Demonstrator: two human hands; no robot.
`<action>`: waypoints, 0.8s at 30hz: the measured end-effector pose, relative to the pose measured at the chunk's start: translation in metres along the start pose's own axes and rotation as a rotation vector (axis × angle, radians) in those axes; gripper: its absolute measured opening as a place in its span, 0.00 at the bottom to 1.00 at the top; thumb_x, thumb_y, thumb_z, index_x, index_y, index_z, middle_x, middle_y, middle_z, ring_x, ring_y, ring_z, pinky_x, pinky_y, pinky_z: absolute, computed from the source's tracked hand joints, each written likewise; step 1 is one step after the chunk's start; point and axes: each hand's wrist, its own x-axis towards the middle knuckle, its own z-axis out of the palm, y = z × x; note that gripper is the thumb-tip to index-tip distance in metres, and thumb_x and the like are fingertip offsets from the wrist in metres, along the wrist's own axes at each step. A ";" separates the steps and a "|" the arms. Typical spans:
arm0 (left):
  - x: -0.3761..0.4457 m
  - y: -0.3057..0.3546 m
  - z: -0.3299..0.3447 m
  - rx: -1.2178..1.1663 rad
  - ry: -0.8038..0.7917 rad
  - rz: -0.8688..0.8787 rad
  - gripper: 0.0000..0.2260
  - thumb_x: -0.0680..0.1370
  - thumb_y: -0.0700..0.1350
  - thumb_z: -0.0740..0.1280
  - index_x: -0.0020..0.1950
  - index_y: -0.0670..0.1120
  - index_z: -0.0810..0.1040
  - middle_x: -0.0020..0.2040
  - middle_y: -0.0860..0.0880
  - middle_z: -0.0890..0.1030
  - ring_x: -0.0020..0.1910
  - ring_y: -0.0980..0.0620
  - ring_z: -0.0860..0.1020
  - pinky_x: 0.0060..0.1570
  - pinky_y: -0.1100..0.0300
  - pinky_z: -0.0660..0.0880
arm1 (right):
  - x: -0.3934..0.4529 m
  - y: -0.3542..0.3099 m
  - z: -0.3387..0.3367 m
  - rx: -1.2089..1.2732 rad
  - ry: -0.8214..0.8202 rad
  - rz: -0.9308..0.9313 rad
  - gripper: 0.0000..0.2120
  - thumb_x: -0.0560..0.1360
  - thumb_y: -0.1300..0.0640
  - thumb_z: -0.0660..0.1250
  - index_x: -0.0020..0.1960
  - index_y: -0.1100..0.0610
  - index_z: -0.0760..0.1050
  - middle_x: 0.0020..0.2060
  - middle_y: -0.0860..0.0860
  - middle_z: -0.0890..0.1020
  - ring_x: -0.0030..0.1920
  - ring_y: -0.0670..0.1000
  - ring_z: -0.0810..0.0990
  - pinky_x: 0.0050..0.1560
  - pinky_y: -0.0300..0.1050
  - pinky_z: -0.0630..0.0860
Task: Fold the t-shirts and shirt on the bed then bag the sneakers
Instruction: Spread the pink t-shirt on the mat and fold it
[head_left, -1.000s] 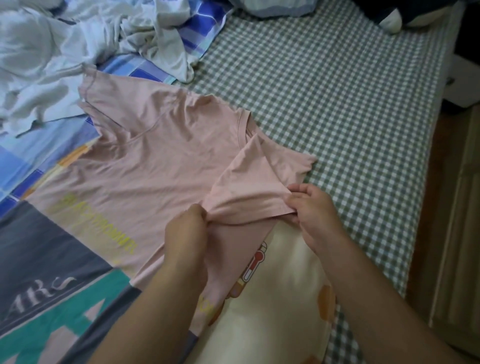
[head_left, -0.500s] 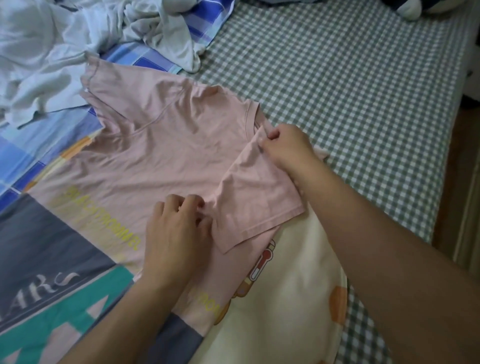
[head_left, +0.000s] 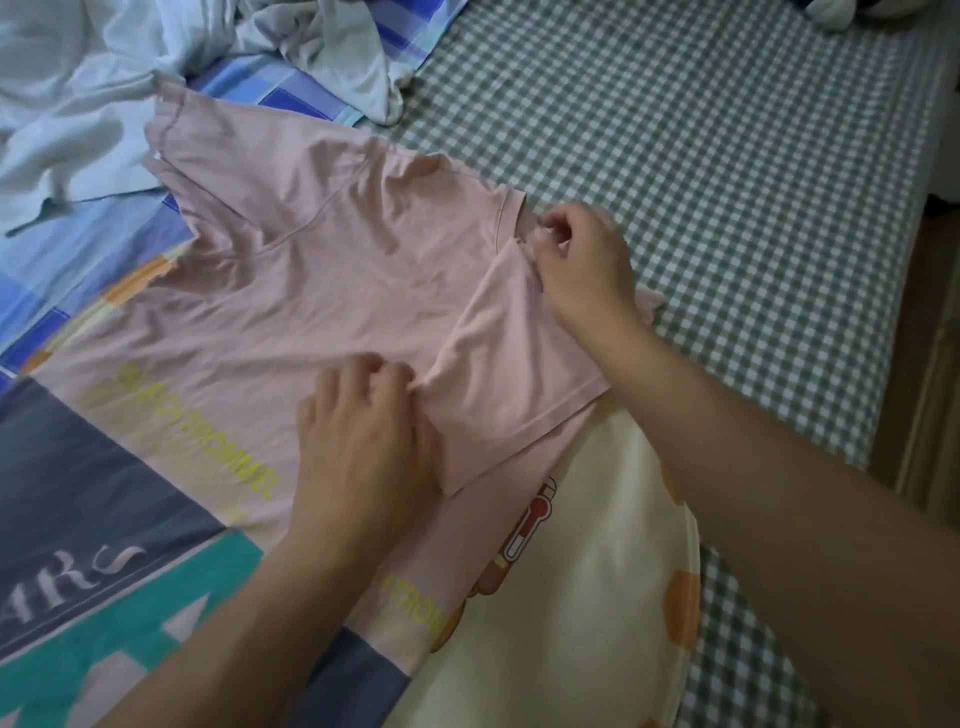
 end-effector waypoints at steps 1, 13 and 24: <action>0.000 0.006 0.001 0.028 -0.010 0.133 0.13 0.76 0.47 0.64 0.59 0.45 0.77 0.62 0.42 0.75 0.62 0.39 0.72 0.57 0.45 0.67 | -0.017 0.004 -0.007 -0.055 0.084 -0.111 0.08 0.81 0.54 0.63 0.57 0.55 0.77 0.53 0.48 0.76 0.52 0.47 0.74 0.54 0.42 0.73; 0.025 0.015 0.013 0.107 -0.173 -0.148 0.11 0.82 0.53 0.59 0.43 0.49 0.68 0.44 0.42 0.80 0.47 0.37 0.78 0.44 0.47 0.68 | -0.071 0.064 -0.026 -0.045 -0.158 0.147 0.06 0.78 0.50 0.69 0.46 0.51 0.76 0.40 0.44 0.77 0.45 0.49 0.77 0.45 0.46 0.75; 0.031 0.011 0.007 -0.040 -0.160 -0.234 0.16 0.83 0.54 0.57 0.41 0.45 0.71 0.43 0.39 0.81 0.46 0.36 0.80 0.47 0.45 0.75 | 0.007 0.000 0.006 -0.140 -0.226 0.068 0.11 0.79 0.43 0.65 0.50 0.49 0.79 0.48 0.46 0.82 0.54 0.52 0.79 0.59 0.55 0.76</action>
